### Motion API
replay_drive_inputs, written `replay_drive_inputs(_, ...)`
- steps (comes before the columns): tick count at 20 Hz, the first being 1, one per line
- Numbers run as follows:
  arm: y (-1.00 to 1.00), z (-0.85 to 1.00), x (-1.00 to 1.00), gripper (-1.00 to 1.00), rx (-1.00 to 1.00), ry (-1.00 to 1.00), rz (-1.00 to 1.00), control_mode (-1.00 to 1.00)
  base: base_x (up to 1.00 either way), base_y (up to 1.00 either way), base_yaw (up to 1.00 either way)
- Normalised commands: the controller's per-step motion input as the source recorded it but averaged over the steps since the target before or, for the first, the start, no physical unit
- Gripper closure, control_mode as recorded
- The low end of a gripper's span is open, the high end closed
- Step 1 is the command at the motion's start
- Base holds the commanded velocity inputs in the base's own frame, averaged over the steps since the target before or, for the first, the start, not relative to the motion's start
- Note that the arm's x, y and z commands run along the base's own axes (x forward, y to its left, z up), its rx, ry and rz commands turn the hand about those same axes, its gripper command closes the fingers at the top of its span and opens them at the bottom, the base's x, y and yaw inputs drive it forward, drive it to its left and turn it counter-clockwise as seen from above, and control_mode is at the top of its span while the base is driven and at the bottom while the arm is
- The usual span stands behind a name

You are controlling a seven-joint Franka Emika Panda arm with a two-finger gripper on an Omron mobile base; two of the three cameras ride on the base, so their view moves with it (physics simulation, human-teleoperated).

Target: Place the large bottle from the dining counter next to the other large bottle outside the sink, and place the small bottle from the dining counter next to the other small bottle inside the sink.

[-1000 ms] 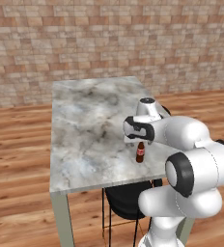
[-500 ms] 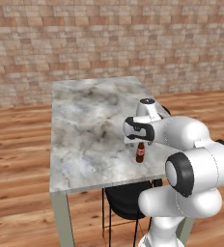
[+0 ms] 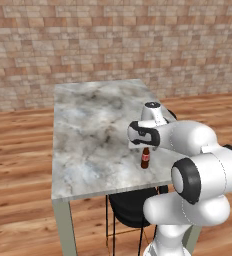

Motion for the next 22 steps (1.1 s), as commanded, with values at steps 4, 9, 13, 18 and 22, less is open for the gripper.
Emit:
replay_drive_inputs(4, 0.0, 0.0, 0.0, 1.0, 0.0, 0.0, 0.0, -1.0, 0.0, 0.0, 0.0)
replay_drive_inputs(9, 0.0, 0.0, 0.0, 1.0, 0.0, 0.0, 0.0, -1.0, 0.0, 0.0, 0.0)
replay_drive_inputs(13, 0.0, 0.0, 0.0, 1.0, 0.0, 0.0, 0.0, -1.0, 0.0, 0.0, 0.0)
replay_drive_inputs(18, 0.0, 0.0, 0.0, 1.0, 0.0, 0.0, 0.0, -1.0, 0.0, 0.0, 0.0)
replay_drive_inputs(22, -0.05, 0.06, 0.0, 1.0, 0.01, 0.0, 0.0, -1.0, 0.0, 0.0, 0.0)
